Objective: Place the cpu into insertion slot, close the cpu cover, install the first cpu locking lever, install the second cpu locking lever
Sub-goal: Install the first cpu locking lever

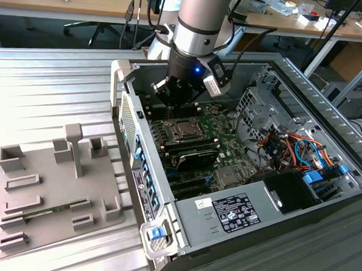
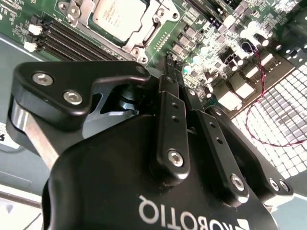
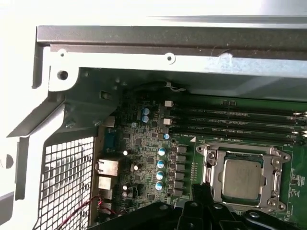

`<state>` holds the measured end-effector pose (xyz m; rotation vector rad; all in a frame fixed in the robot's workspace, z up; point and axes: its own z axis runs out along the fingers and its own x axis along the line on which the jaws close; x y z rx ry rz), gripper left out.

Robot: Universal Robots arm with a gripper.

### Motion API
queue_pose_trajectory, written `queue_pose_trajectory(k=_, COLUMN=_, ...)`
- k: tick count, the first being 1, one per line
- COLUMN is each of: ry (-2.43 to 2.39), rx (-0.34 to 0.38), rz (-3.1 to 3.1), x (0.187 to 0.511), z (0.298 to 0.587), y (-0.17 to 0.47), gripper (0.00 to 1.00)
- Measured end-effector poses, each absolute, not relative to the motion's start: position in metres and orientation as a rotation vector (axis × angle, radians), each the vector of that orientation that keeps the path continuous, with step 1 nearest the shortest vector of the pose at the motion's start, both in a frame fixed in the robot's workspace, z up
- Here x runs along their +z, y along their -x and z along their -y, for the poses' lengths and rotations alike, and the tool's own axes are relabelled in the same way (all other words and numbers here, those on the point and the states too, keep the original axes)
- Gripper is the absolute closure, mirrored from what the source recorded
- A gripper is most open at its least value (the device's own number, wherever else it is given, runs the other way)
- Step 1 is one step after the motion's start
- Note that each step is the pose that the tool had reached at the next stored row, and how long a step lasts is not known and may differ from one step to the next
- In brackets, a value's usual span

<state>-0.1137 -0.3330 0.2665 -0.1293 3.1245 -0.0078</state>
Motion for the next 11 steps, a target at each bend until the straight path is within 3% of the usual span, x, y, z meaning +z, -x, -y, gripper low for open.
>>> queue_pose_trajectory(k=11, ry=0.129, rx=-0.008, rz=-3.124, x=0.266, z=0.311, y=0.12, gripper=0.89)
